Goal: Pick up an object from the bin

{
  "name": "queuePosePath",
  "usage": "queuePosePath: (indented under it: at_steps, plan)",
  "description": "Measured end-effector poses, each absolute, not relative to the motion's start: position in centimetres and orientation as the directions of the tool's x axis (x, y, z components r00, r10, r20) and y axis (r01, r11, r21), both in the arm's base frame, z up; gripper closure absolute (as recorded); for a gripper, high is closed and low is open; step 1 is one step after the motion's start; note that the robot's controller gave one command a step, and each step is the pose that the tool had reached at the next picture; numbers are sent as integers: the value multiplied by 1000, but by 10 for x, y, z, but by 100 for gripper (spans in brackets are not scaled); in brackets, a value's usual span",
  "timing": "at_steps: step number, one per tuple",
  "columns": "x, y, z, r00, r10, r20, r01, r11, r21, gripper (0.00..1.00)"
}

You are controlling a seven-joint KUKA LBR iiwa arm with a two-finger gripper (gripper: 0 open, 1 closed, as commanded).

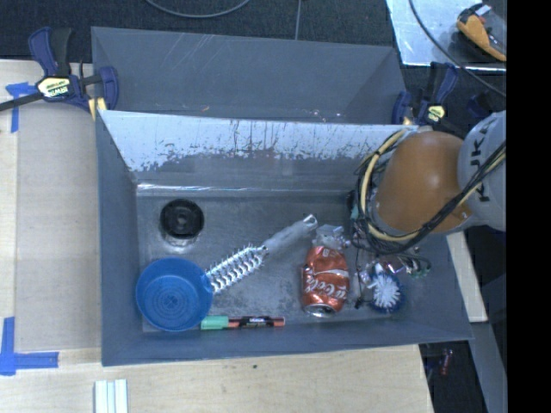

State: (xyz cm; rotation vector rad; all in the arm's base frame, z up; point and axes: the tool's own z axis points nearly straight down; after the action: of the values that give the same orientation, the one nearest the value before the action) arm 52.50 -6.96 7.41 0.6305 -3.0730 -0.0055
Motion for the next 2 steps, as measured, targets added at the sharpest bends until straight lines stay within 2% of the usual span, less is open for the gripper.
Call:
queuePosePath:
  at_steps: [1, 2]
  plan:
    - [571, 16, 72, -794, -608, -17, -607, 794, -13, 0]
    - [568, -19, 71, -921, -391, -1, -391, 921, -1, 0]
